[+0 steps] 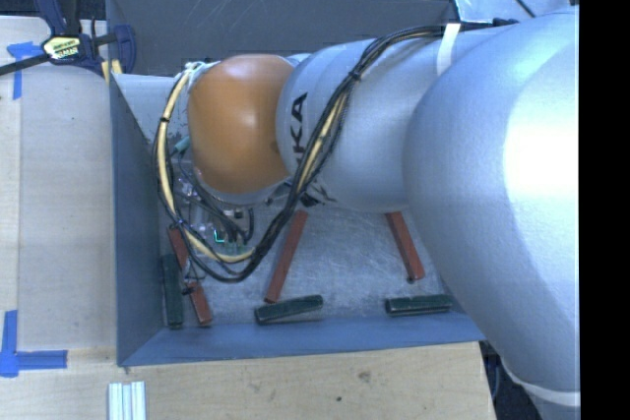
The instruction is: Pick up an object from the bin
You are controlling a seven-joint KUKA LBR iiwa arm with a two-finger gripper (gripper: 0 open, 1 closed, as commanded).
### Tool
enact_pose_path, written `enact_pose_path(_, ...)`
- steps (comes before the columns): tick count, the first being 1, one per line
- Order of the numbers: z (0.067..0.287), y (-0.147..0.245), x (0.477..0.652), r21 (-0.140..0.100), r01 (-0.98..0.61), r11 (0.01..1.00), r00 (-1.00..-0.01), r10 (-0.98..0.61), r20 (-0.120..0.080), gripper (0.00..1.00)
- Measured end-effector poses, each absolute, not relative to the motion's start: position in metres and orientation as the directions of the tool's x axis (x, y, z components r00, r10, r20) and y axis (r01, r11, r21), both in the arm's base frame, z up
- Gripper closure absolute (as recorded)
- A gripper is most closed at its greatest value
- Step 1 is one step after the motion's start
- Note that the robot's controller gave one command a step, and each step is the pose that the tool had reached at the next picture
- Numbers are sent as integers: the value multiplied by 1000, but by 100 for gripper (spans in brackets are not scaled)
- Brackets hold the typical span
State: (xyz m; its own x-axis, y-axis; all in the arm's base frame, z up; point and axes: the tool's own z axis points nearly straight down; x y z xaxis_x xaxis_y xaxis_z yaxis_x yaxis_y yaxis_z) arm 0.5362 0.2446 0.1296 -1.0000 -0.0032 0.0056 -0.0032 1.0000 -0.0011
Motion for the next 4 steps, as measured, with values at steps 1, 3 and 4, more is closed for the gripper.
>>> enact_pose_path(1, 68, 220, 614, -1, -392, 920, -920, -392, -2, 0)
enact_pose_path(3, 70, 111, 545, -2, -433, 901, -901, -433, 3, 0)
enact_pose_path(4, 165, 68, 603, -5, -351, 936, -936, -351, -14, 0)
